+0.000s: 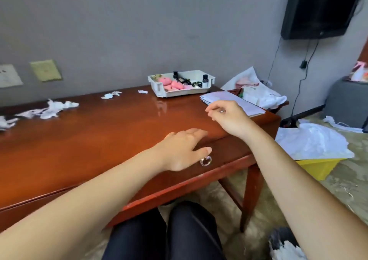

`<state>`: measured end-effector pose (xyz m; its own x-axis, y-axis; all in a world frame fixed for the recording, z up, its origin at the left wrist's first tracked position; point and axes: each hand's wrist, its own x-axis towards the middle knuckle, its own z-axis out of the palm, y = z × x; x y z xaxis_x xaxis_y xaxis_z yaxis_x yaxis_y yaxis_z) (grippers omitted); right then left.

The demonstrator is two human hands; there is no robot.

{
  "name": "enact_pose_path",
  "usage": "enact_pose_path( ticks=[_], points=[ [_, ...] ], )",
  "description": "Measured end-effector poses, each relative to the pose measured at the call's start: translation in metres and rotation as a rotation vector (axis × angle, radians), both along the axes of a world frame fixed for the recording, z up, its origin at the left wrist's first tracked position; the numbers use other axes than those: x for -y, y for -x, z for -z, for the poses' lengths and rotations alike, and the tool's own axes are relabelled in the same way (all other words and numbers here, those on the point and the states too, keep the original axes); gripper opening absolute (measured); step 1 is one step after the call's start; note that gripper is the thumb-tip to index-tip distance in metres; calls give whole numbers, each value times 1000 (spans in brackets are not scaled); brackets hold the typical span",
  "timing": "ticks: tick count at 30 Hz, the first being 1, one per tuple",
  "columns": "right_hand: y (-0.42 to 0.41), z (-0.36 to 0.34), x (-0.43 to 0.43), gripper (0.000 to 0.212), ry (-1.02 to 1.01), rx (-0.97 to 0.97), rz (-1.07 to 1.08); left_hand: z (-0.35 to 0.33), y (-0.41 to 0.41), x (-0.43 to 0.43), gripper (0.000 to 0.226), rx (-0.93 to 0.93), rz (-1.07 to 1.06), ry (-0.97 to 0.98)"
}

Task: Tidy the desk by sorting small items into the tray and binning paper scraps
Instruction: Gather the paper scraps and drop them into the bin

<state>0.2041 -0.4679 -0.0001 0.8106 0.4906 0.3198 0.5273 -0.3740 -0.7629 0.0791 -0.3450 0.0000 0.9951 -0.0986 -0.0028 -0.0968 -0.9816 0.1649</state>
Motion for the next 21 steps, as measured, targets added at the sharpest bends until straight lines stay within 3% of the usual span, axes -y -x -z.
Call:
enact_pose_path(
  ticks=[11, 21],
  points=[
    [2, -37, -187, 22, 464, 145, -297, -37, 45, -169, 60, -46, -426, -116],
    [-80, -17, -309, 22, 510, 57, -260, -22, -3, -316, 61, -34, -658, -104]
  ],
)
